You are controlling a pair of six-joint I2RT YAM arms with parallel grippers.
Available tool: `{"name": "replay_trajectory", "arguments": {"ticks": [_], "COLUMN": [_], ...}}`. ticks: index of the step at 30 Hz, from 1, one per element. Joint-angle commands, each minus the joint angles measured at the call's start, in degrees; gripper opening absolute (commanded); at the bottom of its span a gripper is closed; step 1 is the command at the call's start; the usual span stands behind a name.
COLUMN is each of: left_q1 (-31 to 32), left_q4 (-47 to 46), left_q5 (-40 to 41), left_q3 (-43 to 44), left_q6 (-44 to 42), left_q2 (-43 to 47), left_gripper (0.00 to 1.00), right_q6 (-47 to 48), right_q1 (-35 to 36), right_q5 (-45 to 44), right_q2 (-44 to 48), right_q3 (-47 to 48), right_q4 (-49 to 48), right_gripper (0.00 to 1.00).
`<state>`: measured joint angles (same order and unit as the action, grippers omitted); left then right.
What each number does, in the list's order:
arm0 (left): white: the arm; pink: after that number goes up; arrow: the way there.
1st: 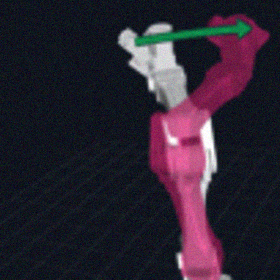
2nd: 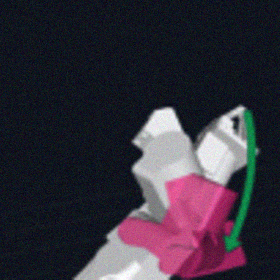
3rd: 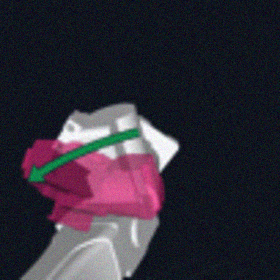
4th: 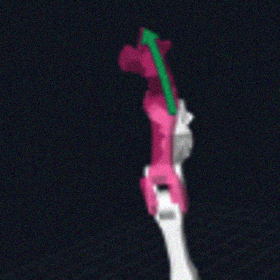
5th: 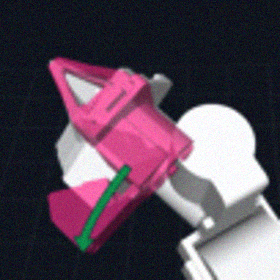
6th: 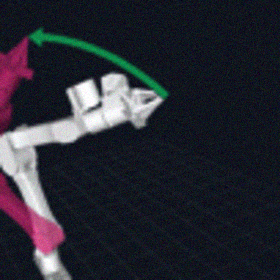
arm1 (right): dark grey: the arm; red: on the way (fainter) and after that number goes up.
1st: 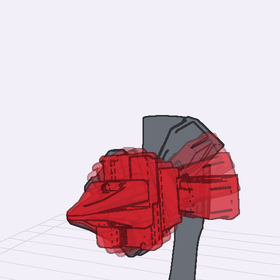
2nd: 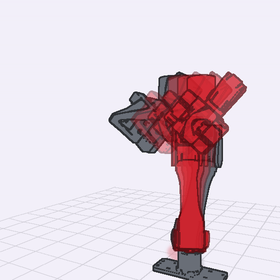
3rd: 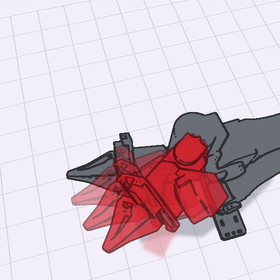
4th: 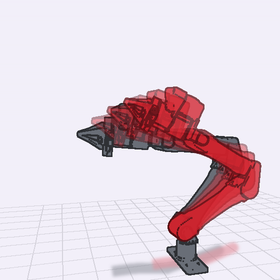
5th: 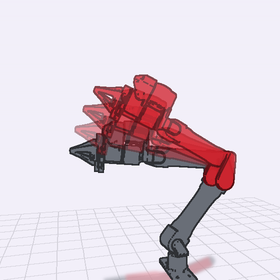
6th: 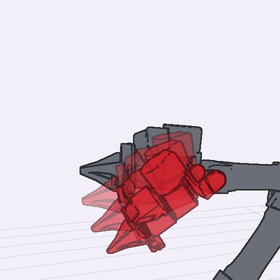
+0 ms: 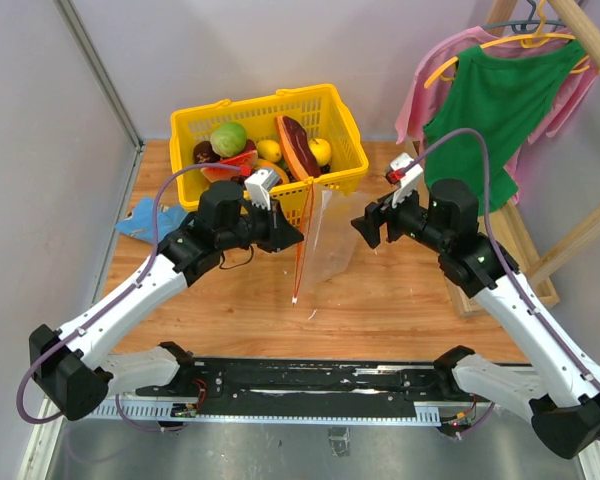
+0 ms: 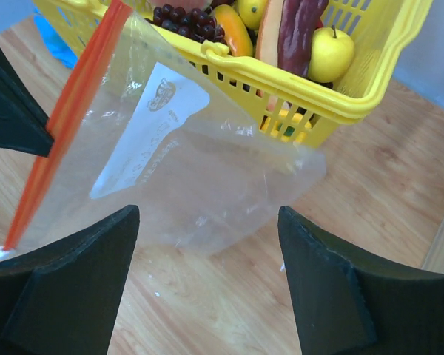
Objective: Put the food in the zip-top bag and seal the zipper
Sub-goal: Open the zipper of the food storage bag.
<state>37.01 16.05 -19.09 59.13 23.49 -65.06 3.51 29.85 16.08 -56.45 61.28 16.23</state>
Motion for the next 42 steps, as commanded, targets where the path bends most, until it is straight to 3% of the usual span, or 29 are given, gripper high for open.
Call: {"name": "replay_trajectory", "arguments": {"ticks": [1, 12, 22, 30, 42], "left_q1": [0.8, 5.0, 9.0, 9.7, 10.3], "left_q4": [-0.7, -3.5, -3.0, -3.4, -3.5], "left_q5": [4.0, 9.6, 14.3, 15.7, 15.8], "left_q3": [1.1, 1.5, 1.9, 1.3, 1.7], "left_q6": [7.3, 14.7, 17.3, 18.2, 18.4], "left_q2": [0.1, -1.5, -2.7, -2.3, -3.1], "left_gripper": [0.0, 0.0, 0.0, 0.0, 0.0], "right_q6": [-12.2, -26.9, -30.4, -32.6, -32.9], "right_q1": [3.4, 16.4, 23.1, 23.2, 23.3], "right_q5": [-6.8, -25.5, -35.3, -36.4, -34.8], "right_q2": [0.7, -1.0, -8.4, -10.8, -12.6], "right_q3": [2.1, 4.4, 9.1, 7.2, 6.6], "right_q4": [2.3, 2.5, 5.9, 6.5, 6.9], "right_gripper": [0.77, 0.73, 0.71, 0.64, 0.64]}}
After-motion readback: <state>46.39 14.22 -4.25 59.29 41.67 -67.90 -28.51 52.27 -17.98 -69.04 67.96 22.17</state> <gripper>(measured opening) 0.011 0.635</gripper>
